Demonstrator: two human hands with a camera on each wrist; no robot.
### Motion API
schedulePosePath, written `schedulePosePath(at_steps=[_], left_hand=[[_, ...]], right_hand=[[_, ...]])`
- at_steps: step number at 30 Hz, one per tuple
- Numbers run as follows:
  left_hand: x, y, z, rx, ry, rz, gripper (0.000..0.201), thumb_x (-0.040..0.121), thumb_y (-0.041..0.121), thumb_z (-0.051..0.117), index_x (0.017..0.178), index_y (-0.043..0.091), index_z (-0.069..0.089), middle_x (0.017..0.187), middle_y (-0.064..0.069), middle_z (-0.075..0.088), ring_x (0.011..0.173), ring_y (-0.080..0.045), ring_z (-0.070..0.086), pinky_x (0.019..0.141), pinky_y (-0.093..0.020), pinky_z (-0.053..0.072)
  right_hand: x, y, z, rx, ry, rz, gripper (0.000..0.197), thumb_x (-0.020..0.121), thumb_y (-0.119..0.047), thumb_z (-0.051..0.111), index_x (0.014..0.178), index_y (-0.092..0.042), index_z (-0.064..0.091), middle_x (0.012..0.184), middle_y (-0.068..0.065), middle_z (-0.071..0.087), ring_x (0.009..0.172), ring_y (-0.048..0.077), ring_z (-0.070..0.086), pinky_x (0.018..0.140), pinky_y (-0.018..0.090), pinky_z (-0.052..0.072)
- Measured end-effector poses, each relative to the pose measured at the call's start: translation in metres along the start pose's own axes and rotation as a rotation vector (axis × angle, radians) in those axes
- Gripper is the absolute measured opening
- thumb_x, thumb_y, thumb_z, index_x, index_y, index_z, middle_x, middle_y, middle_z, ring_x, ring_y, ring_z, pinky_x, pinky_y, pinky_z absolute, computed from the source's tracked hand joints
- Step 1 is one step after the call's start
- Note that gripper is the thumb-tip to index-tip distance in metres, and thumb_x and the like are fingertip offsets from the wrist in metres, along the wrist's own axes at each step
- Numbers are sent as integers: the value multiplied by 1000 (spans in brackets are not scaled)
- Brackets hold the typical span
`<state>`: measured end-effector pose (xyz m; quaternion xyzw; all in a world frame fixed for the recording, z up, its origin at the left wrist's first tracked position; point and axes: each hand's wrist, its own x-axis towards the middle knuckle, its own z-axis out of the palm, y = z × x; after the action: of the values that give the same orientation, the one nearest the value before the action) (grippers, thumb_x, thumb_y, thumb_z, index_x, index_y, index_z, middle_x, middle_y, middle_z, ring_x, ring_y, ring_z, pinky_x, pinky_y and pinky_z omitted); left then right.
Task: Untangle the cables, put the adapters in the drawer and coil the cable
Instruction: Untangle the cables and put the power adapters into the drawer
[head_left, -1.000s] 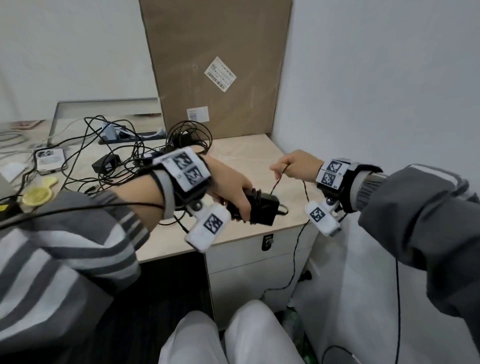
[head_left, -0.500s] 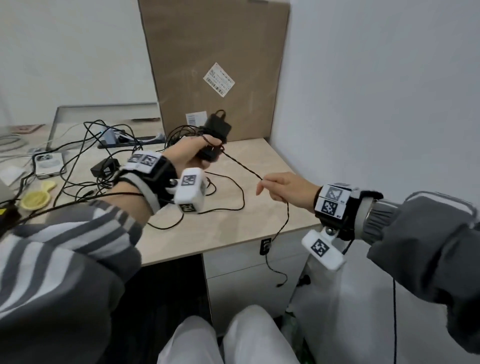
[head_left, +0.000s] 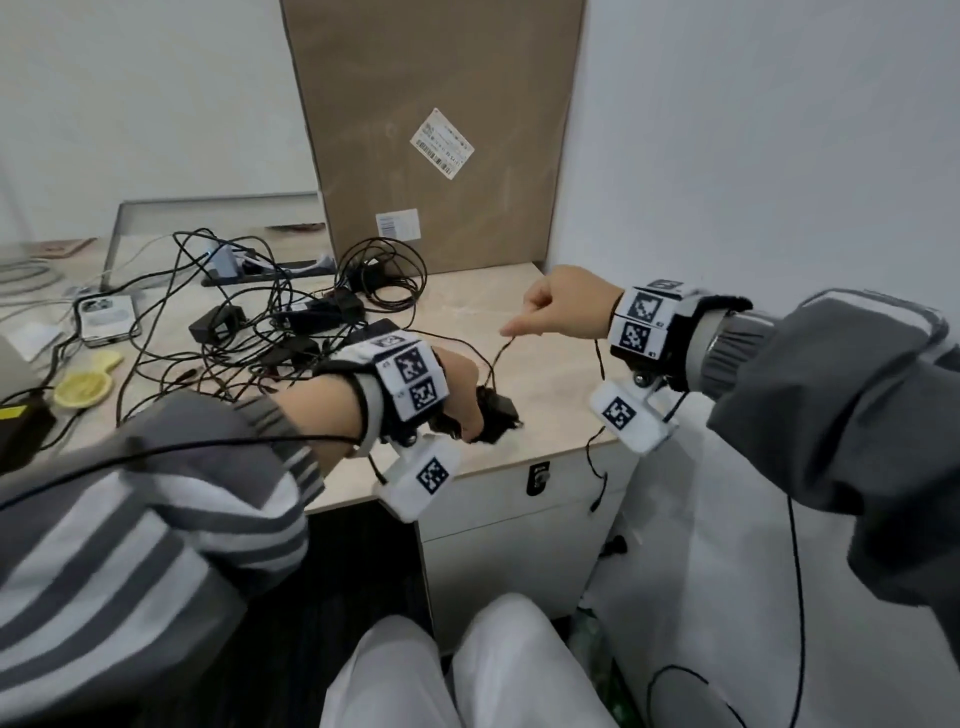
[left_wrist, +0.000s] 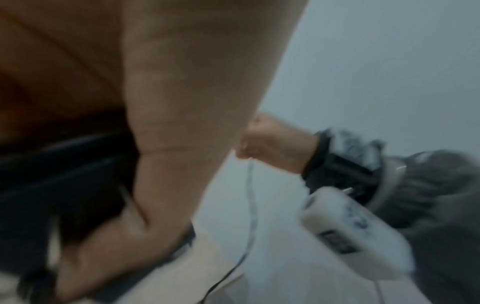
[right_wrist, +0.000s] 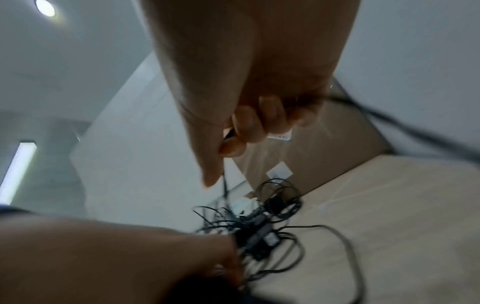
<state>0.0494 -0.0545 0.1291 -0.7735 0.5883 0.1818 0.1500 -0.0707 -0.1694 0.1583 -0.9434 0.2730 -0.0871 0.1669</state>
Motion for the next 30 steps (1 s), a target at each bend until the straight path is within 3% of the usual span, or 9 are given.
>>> schedulePosePath(at_steps=[4, 7, 12, 16, 19, 21, 23, 26, 30], left_hand=[[27, -32, -1, -693, 361, -199, 23, 78, 27, 69, 75, 5, 62, 61, -4, 59, 54, -20, 56, 54, -26, 46], [35, -57, -11, -1178, 568, -134, 18, 77, 18, 72, 82, 4, 62, 71, -11, 59, 55, -20, 54, 43, -22, 42], [11, -59, -21, -1601, 307, 407, 24, 82, 7, 63, 105, 3, 57, 85, -11, 62, 71, -18, 56, 39, -17, 36], [-15, -37, -16, -1189, -144, 649, 32, 70, 8, 66, 101, 9, 58, 84, -6, 66, 68, -14, 60, 44, -18, 40], [-21, -16, -12, -478, -357, 427, 38, 73, 21, 73, 106, 7, 60, 82, -3, 66, 65, -12, 60, 50, -21, 41], [-13, -6, -5, -91, -249, 147, 39, 77, 32, 73, 106, 8, 63, 78, 0, 63, 62, -12, 56, 49, -17, 42], [3, -4, 4, 50, -54, -10, 34, 74, 38, 72, 90, 9, 65, 71, 0, 61, 61, -16, 55, 52, -20, 43], [28, -14, 8, -332, 262, -199, 39, 66, 41, 69, 82, 7, 60, 70, -5, 63, 65, -22, 63, 63, -29, 53], [45, -37, -11, -1238, 526, -162, 14, 78, 14, 68, 77, 8, 55, 64, -7, 56, 50, -18, 49, 41, -18, 37]], right_hand=[[-11, -12, 7, 161, 65, -59, 27, 97, -27, 52, 84, -15, 72, 61, -2, 48, 56, 5, 43, 53, 17, 31], [-24, 1, 27, 422, 3, -33, 28, 101, -16, 41, 104, -6, 66, 61, 0, 40, 56, 11, 36, 54, 18, 34], [-34, 22, 54, 673, -101, 16, 32, 102, -23, 40, 93, -7, 66, 59, -1, 43, 54, 9, 36, 61, 22, 34], [-22, 36, 53, 332, -156, 9, 34, 87, -41, 62, 64, -16, 65, 61, 2, 52, 59, 13, 46, 64, 28, 38], [-15, 35, 35, 189, -178, 24, 42, 79, -38, 74, 50, -16, 54, 45, -2, 38, 49, 16, 33, 52, 27, 28], [-12, 23, 22, 153, -156, 37, 44, 80, -44, 71, 51, -16, 55, 46, 0, 38, 48, 16, 33, 51, 27, 28], [-12, 7, 16, 169, -102, 12, 38, 86, -45, 64, 58, -19, 63, 57, 6, 46, 55, 18, 41, 55, 27, 36], [-18, -14, 24, 280, -56, -27, 29, 97, -26, 52, 75, -18, 68, 61, -4, 47, 56, 12, 42, 52, 24, 41], [-28, -7, 46, 464, -52, 21, 28, 100, -19, 41, 81, -16, 60, 61, -3, 40, 52, 9, 38, 51, 23, 38]])
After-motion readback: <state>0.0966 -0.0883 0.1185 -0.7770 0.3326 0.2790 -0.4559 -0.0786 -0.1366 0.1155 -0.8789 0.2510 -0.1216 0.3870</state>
